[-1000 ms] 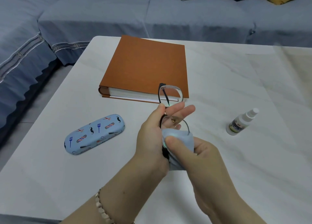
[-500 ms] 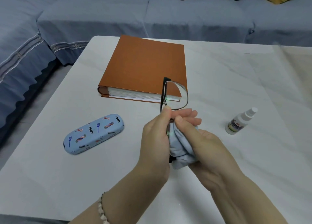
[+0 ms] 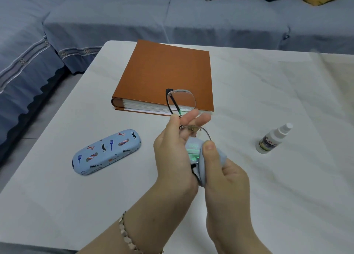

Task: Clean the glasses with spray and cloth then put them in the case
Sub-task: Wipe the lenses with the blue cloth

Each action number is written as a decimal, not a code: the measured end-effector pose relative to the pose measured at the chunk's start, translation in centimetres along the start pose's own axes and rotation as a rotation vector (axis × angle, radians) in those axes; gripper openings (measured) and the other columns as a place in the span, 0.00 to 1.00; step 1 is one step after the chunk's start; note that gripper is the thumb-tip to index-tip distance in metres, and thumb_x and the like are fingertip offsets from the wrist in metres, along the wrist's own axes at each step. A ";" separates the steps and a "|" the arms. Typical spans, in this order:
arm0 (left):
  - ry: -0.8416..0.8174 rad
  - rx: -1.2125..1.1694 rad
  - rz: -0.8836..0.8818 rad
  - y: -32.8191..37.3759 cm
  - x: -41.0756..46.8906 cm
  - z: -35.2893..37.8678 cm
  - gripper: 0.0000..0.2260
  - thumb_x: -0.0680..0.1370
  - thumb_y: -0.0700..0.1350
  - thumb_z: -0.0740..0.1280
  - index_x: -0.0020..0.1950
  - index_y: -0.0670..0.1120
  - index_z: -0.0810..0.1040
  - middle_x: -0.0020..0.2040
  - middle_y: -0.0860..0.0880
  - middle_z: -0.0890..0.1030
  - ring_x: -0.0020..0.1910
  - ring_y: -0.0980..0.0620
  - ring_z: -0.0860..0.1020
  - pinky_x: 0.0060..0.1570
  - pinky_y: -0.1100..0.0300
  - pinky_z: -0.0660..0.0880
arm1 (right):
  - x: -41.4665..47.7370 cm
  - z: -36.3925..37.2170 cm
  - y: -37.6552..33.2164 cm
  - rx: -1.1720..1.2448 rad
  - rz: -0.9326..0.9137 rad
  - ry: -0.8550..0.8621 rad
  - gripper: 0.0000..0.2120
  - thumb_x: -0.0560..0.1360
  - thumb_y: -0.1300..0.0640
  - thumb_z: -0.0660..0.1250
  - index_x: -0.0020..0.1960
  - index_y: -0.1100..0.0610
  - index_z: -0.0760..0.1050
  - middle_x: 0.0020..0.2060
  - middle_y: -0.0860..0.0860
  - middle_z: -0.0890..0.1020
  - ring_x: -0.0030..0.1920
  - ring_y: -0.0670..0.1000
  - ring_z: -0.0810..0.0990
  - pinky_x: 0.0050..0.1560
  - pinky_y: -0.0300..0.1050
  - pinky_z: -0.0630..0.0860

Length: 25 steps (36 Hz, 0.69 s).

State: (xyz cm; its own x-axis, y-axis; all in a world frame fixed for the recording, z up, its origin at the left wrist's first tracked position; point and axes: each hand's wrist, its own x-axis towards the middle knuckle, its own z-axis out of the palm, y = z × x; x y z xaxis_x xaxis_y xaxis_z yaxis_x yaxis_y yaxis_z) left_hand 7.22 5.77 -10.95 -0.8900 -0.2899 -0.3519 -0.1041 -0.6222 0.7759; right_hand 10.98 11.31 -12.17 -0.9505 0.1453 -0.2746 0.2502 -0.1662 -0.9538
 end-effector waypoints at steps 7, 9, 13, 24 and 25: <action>-0.034 0.037 -0.002 0.0 0.3 -0.3 0.17 0.79 0.48 0.54 0.37 0.49 0.80 0.35 0.53 0.86 0.39 0.62 0.83 0.43 0.68 0.72 | 0.3 -0.7 0.4 -0.047 -0.049 -0.099 0.17 0.68 0.53 0.67 0.21 0.54 0.72 0.20 0.43 0.67 0.25 0.45 0.63 0.27 0.33 0.61; -0.101 0.059 -0.016 0.2 0.5 -0.7 0.17 0.79 0.48 0.54 0.39 0.48 0.80 0.36 0.52 0.86 0.41 0.60 0.83 0.47 0.66 0.72 | 0.6 -1.1 0.2 -0.063 -0.033 -0.150 0.21 0.68 0.54 0.69 0.20 0.56 0.68 0.19 0.44 0.65 0.26 0.46 0.61 0.30 0.36 0.62; -0.337 0.104 -0.083 1.0 1.3 -2.0 0.15 0.73 0.52 0.58 0.41 0.48 0.83 0.44 0.52 0.86 0.51 0.55 0.82 0.55 0.57 0.72 | 1.8 -2.7 -0.4 -0.074 -0.049 -0.200 0.25 0.60 0.44 0.71 0.22 0.63 0.65 0.21 0.51 0.65 0.29 0.50 0.61 0.38 0.48 0.61; -0.225 0.303 -0.302 2.5 1.6 -3.9 0.05 0.68 0.46 0.69 0.39 0.46 0.83 0.40 0.52 0.85 0.42 0.59 0.83 0.48 0.60 0.78 | 5.0 -5.9 -2.0 -0.214 -0.244 -0.246 0.27 0.64 0.43 0.66 0.29 0.70 0.70 0.22 0.52 0.65 0.33 0.54 0.66 0.39 0.49 0.64; -0.148 0.467 -0.221 2.6 1.6 -4.2 0.03 0.69 0.45 0.70 0.39 0.46 0.82 0.37 0.53 0.84 0.37 0.61 0.82 0.42 0.66 0.78 | 5.5 -6.4 -2.3 -0.241 -0.261 -0.237 0.23 0.65 0.44 0.66 0.26 0.65 0.69 0.22 0.52 0.66 0.33 0.54 0.67 0.40 0.48 0.65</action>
State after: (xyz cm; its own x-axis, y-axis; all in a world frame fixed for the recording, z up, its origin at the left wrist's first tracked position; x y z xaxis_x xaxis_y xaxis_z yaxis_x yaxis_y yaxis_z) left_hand 7.37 0.62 -11.73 -0.8740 -0.0622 -0.4819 -0.4525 -0.2573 0.8538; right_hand 6.30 18.73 -12.25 -0.9967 -0.0808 -0.0112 0.0045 0.0832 -0.9965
